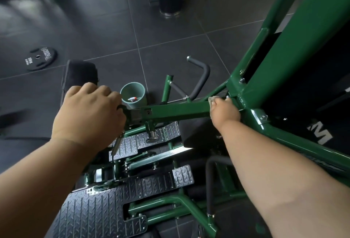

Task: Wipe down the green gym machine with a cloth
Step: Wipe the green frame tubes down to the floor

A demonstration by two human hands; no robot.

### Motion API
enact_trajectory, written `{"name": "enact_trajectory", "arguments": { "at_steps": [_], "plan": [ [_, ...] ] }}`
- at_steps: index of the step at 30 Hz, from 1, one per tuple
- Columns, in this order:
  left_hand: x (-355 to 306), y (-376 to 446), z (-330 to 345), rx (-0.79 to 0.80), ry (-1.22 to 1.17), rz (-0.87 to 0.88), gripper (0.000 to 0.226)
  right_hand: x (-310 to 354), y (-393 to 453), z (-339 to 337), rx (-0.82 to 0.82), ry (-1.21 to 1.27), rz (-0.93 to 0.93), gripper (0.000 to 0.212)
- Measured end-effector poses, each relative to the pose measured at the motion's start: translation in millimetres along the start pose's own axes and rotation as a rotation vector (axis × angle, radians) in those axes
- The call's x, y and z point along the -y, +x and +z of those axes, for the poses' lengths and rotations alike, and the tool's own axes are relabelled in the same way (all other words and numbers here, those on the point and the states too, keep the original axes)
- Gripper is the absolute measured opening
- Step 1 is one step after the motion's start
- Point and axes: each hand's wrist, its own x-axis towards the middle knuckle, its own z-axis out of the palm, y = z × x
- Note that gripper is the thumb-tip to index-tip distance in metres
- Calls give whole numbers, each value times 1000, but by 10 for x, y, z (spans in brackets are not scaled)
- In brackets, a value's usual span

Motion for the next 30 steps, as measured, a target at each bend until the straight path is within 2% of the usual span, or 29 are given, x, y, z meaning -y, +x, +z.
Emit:
{"name": "enact_trajectory", "arguments": {
  "at_steps": [2, 5, 8, 11, 15, 17, 19, 22, 27, 30],
  "plan": [
    [-5, -3, -7, -6, 14, -12, 35, 57, 18, -3, -8, -23, -76, 32],
    [-30, -9, -9, -2, 11, -20, 35, 508, -244, -38, -5, 17, -285, 26],
    [-31, -1, -11, 8, 24, -10, 36, 800, -476, -4, 7, 92, -437, 28],
    [-31, -1, -14, 23, 28, 8, 38, 463, -339, 13, 0, 150, -287, 31],
    [-197, 38, 16, 25, -32, 45, 37, -79, -40, -85, 36, 66, -33, 42],
    [-344, 62, 70, 20, -73, 45, 29, -12, -12, -107, 53, 38, -47, 41],
    [-504, 89, 151, 29, -131, 33, 24, 195, -110, -77, 57, 31, -148, 36],
    [-685, 141, 361, 74, -170, 46, 28, 289, -234, 19, 45, 30, -239, 36],
    [-744, 260, 616, 74, -201, 26, 32, -292, 100, -47, 40, -6, -56, 38],
    [-812, 343, 758, 80, -239, 24, 35, -277, 163, -86, 51, -54, -64, 36]
  ]
}}
